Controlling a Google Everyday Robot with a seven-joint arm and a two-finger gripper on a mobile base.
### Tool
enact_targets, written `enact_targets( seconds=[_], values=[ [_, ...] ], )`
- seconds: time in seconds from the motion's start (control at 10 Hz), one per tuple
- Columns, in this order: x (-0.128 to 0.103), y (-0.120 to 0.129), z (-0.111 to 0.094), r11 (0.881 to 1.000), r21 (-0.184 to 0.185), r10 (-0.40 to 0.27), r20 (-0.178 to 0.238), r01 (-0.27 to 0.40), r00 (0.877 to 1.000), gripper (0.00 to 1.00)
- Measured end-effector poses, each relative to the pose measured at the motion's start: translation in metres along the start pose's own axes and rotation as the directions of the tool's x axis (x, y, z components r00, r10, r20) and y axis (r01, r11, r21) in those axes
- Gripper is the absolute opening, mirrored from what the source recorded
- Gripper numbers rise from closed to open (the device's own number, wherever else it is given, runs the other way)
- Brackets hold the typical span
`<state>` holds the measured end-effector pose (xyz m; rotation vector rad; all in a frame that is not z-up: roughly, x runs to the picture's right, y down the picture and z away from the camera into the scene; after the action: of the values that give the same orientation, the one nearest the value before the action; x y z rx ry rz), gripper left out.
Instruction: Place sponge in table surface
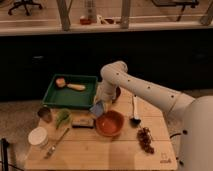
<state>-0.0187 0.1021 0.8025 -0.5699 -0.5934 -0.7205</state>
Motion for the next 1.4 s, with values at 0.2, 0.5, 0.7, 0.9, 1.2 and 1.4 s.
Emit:
enact_targets(
  seconds=[0.2, 0.5, 0.7, 0.9, 1.2, 1.4],
  values=[
    [-0.007, -0.003, 0.000, 1.000, -0.004, -0.025, 0.001, 0.025, 1.000, 0.02],
    [-0.026, -0.008, 0.005, 0.997, -0.016, -0.076, 0.011, 0.076, 0.997, 0.02],
    [-0.039, -0.010, 0.013, 0.994, -0.028, -0.108, 0.030, 0.109, 0.994, 0.02],
    [-0.046, -0.006, 0.021, 0.991, -0.046, -0.126, 0.050, 0.129, 0.991, 0.02],
    [-0.066, -0.001, 0.032, 0.983, -0.064, -0.168, 0.082, 0.173, 0.982, 0.02],
    [-0.079, -0.001, 0.036, 0.975, -0.066, -0.205, 0.099, 0.212, 0.974, 0.02]
  ],
)
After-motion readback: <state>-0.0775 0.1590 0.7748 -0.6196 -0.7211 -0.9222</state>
